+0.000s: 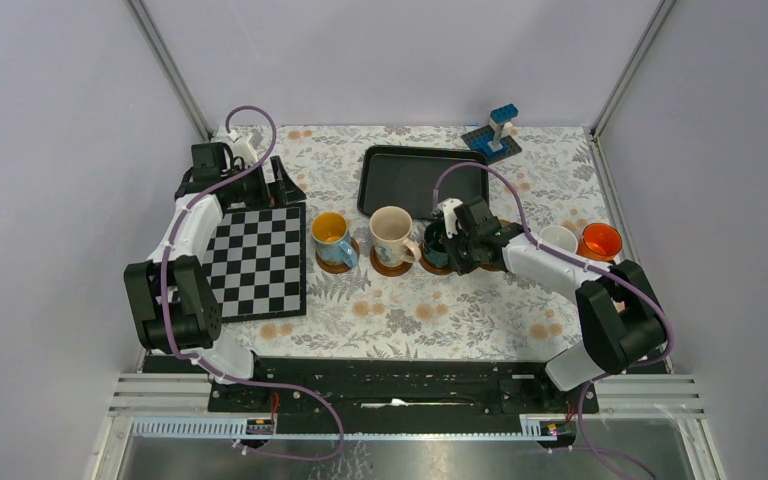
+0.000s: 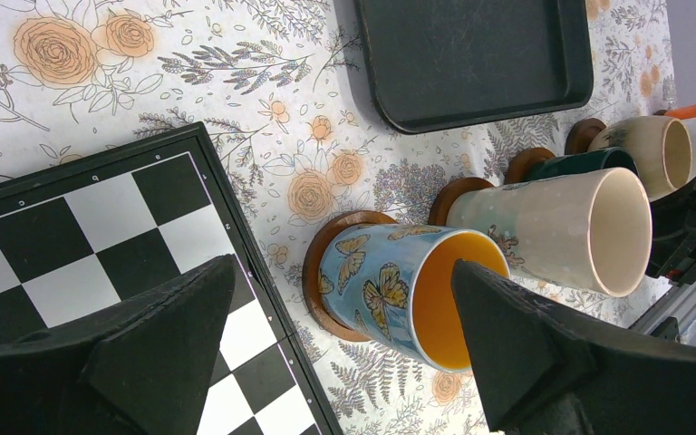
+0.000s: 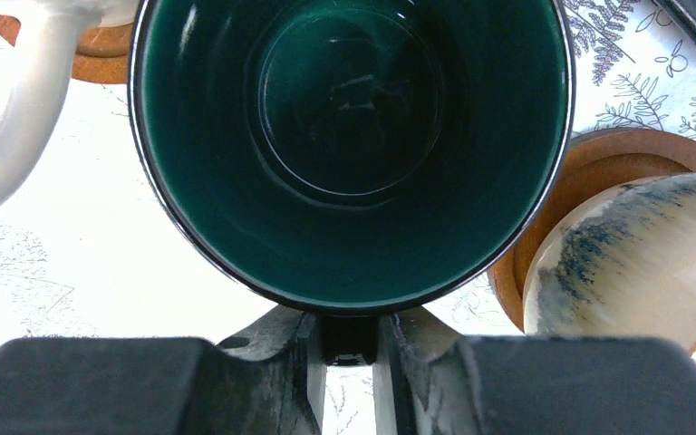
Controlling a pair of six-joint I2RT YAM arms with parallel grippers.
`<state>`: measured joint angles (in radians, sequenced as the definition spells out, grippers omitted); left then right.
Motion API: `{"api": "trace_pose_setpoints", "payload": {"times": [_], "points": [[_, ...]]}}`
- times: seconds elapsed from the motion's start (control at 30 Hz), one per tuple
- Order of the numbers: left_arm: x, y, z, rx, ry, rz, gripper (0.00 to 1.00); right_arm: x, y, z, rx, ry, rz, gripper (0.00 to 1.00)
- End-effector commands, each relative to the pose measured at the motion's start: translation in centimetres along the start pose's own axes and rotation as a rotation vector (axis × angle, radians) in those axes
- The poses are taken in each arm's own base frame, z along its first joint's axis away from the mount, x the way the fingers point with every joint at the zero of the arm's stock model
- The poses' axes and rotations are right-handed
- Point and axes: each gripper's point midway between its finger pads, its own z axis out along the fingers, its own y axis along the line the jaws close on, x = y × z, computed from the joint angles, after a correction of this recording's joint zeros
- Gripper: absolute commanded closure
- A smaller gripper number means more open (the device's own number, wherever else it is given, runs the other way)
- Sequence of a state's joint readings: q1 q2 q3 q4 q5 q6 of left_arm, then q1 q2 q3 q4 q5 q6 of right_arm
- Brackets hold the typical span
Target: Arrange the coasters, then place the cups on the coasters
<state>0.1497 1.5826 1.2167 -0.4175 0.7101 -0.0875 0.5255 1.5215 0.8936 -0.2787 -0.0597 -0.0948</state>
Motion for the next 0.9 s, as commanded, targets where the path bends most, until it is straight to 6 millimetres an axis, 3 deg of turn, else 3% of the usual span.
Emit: {"api": "trace_pose_setpoints", "payload": {"times": [0.0,0.3,0.57,0.87], "points": [[-1.6,-0.4,-0.5,0.002,-0.054,0.043,0.01,-2.5,-0.2,-0.7,0.023,-0.101,-0.022,0.88],[-1.7,-0.4,-0.5,0.004,-0.050,0.045,0.01,-1.9,0.1,-0.7,0.012,-0.085,-0.013,0.67],[-1.7,-0.5,-0.5,0.007,-0.050,0.046,0.01,-1.4,0.2,-1.3,0.007,-0.069,-0.005,0.58],[-1.8,-0.6,-0.7,0.005,-0.054,0.051,0.01,0.9,0.3,-2.5,0.006,-0.020,-0.013,0.48]]}}
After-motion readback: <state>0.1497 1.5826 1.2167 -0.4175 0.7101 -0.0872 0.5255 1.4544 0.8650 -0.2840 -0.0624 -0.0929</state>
